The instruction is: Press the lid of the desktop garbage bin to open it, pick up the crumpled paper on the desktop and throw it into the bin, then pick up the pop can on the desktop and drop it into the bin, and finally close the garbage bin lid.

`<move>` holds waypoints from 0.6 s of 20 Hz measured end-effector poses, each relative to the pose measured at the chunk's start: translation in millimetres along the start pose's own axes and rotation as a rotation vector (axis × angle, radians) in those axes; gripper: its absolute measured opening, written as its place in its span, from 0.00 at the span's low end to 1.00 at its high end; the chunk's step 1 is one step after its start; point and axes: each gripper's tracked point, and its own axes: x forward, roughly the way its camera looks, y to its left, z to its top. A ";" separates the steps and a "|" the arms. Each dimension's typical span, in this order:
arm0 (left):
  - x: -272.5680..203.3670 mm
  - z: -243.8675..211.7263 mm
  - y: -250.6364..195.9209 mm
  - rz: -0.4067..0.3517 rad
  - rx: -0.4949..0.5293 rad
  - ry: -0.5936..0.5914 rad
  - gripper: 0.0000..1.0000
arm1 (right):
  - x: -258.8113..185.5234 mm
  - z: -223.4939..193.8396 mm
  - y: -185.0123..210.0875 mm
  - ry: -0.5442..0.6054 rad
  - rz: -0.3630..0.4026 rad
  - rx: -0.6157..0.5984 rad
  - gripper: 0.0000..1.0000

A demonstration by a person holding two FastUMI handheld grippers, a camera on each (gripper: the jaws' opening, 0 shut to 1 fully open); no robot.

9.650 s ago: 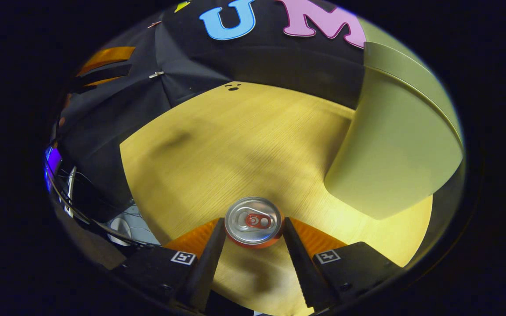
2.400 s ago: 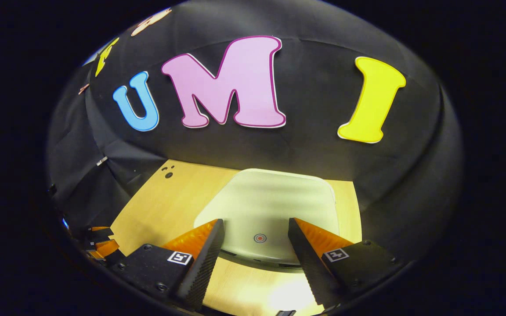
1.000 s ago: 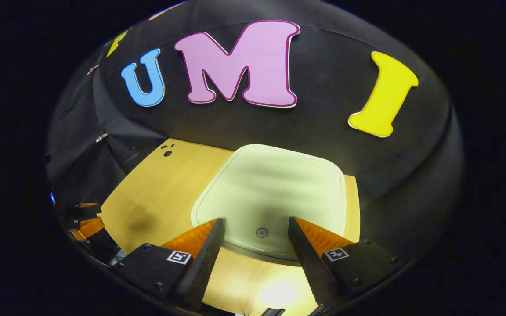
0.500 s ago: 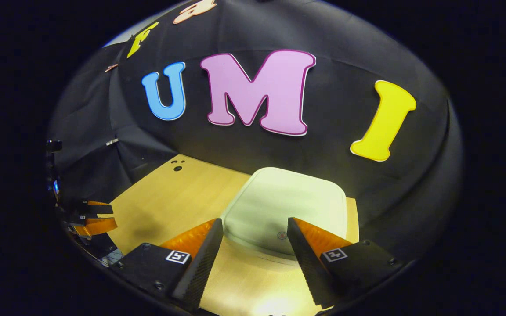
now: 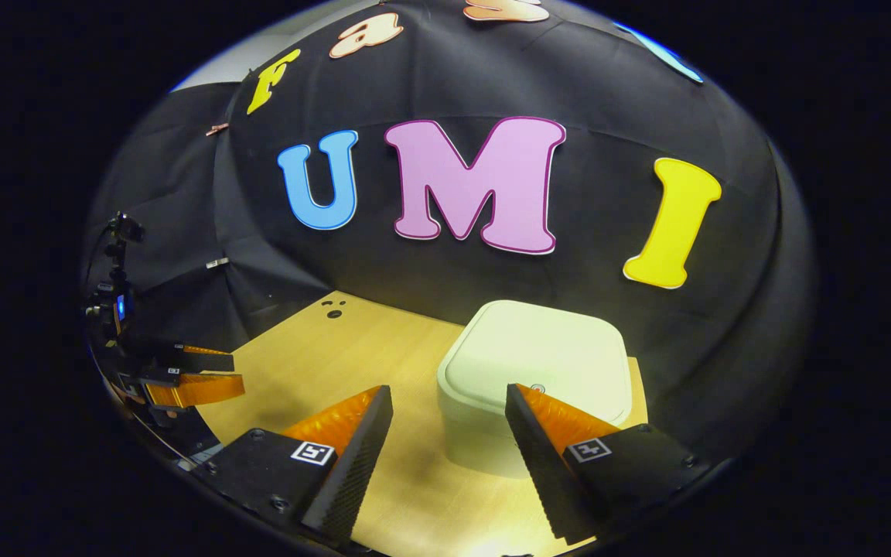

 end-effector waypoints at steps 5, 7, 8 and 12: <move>-0.8 1.8 -5.9 -0.018 0.010 -0.010 0.95 | -10.5 -18.7 6.3 -0.018 -0.016 -0.016 0.93; -2.3 1.1 -7.1 -0.026 0.011 -0.010 0.95 | -11.9 -28.8 14.6 -0.011 -0.012 0.002 0.93; -3.1 0.3 -7.8 -0.029 0.011 -0.009 0.95 | -13.0 -33.9 16.7 -0.002 -0.014 0.011 0.93; -8.6 0.5 -9.0 -0.046 0.017 -0.015 0.95 | -14.7 -44.4 24.1 0.019 -0.023 0.040 0.93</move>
